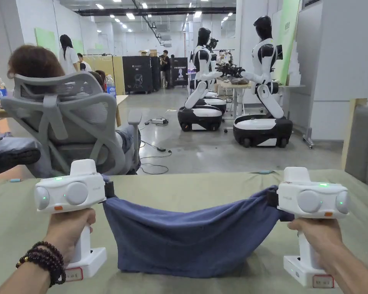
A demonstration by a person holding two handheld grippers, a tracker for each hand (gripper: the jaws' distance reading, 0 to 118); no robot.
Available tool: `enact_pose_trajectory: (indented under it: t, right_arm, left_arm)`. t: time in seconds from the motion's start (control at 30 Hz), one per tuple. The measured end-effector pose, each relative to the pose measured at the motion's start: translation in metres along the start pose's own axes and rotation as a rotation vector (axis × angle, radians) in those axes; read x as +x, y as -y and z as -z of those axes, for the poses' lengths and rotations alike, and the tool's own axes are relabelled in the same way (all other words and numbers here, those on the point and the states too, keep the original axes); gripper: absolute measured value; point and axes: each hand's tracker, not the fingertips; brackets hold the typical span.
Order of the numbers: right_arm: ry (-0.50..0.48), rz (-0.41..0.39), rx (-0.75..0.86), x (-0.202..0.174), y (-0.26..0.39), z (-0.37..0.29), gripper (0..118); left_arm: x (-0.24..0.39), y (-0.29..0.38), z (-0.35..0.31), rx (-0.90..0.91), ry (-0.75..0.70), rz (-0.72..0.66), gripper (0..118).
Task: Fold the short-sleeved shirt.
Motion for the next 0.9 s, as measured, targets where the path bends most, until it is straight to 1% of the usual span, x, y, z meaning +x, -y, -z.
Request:
enact_pose_trajectory:
  t: [0.03, 0.07, 0.1, 0.2, 0.23, 0.3, 0.37, 0.47, 0.53, 0.67, 0.73, 0.9]
  right_arm:
    - [-0.011, 0.001, 0.017, 0.003, 0.013, -0.015, 14]
    - [-0.009, -0.005, 0.019, 0.000, 0.025, -0.029, 14]
    - [-0.014, -0.038, 0.021, 0.002, 0.038, -0.045, 14]
    - [-0.007, -0.051, 0.014, 0.000, 0.080, -0.093, 14]
    - [-0.014, -0.055, 0.000, 0.001, 0.096, -0.111, 14]
    - [-0.019, -0.043, -0.033, 0.000, 0.123, -0.135, 14]
    - [-0.019, -0.063, -0.070, -0.005, 0.149, -0.157, 14]
    - [-0.023, -0.060, -0.133, -0.008, 0.188, -0.188, 14]
    - [-0.013, -0.052, -0.189, -0.008, 0.207, -0.197, 14]
    - [0.022, -0.073, -0.263, -0.007, 0.235, -0.194, 14]
    - [0.023, -0.062, -0.319, -0.002, 0.241, -0.185, 14]
    - [0.031, -0.073, -0.327, -0.003, 0.247, -0.174, 15]
  left_arm:
    - [-0.003, 0.012, -0.013, 0.006, 0.022, -0.026, 6]
    - [-0.005, 0.020, -0.023, -0.002, 0.029, -0.025, 6]
    - [-0.006, 0.032, -0.037, -0.004, 0.032, -0.021, 6]
    - [-0.007, 0.070, -0.085, 0.007, 0.057, 0.049, 6]
    - [-0.007, 0.087, -0.107, 0.012, 0.100, 0.083, 6]
    - [-0.009, 0.112, -0.136, -0.007, 0.093, 0.045, 6]
    - [-0.009, 0.142, -0.166, -0.049, 0.087, 0.004, 6]
    - [-0.004, 0.194, -0.206, -0.131, 0.014, -0.004, 6]
    - [-0.009, 0.223, -0.208, -0.197, -0.034, -0.025, 6]
    - [-0.015, 0.260, -0.203, -0.315, -0.086, -0.177, 6]
    - [-0.015, 0.266, -0.193, -0.356, -0.107, -0.168, 6]
    - [-0.015, 0.267, -0.181, -0.336, -0.130, -0.153, 7]
